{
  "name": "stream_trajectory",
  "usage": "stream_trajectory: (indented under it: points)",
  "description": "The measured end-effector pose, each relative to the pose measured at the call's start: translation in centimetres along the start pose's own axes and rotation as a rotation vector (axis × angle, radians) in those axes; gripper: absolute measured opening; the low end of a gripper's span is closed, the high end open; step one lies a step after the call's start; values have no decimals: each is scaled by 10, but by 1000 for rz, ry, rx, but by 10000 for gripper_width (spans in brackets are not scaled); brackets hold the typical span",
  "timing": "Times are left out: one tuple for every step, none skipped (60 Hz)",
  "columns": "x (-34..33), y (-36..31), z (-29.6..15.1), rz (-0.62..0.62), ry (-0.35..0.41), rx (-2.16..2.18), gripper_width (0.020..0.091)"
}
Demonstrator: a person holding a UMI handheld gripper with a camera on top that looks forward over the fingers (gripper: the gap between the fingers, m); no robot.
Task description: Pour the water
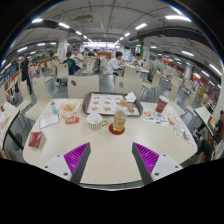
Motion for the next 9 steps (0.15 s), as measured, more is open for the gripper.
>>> stream_trajectory:
  points:
    - [0, 0, 0, -5, 0, -9, 849]
    - [-1, 0, 0, -8, 2, -17, 851]
    - [0, 1, 0, -7, 4, -25, 850]
    - [0, 2, 0, -4, 4, -35, 850]
    - [1, 3, 0, -3, 2, -42, 851]
    - [1, 4, 0, -3, 0, -47, 851]
    - [2, 5, 0, -4, 0, -48, 849]
    - [2, 5, -1, -4, 3, -48, 851]
    - [2, 6, -3, -4, 7, -46, 851]
Point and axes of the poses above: the point between the fingertips, and its own axes, seen from behind it with the camera up: y to the right, z down, x forward, the way the camera looks, the point moved 9 cm from there along -x, backward, against the way the camera looks, and after that the axes turned 1 degree about -z, right-handed, at the moved point
